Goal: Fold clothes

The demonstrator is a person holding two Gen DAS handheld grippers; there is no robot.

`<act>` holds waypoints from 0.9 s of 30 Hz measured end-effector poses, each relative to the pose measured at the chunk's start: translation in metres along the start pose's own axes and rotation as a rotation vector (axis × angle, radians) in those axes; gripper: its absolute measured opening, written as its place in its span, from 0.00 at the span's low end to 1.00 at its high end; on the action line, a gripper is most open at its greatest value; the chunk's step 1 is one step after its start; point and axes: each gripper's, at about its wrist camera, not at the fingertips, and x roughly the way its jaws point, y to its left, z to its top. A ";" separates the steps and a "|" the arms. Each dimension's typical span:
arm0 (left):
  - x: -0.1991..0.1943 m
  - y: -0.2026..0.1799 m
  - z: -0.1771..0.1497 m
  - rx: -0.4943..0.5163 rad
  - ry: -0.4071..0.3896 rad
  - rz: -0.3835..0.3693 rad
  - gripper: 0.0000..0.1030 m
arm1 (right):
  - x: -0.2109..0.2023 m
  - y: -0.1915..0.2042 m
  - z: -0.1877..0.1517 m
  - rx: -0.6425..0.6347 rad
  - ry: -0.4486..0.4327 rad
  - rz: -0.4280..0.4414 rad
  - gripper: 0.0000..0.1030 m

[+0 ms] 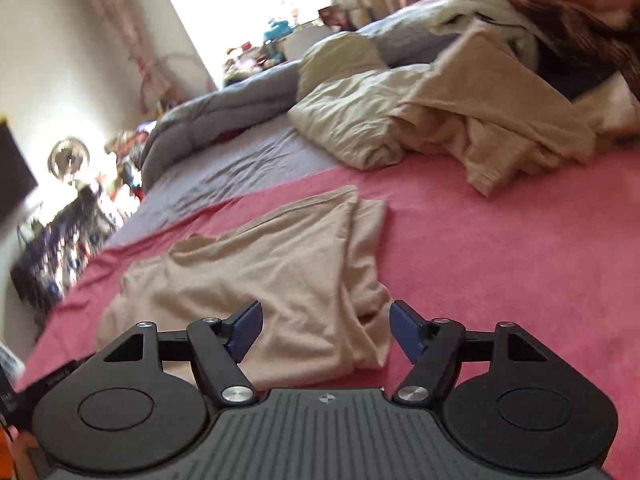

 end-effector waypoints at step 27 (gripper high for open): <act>-0.017 -0.047 -0.030 0.491 -0.026 0.176 1.00 | 0.006 -0.030 -0.036 -0.124 -0.121 -0.173 0.16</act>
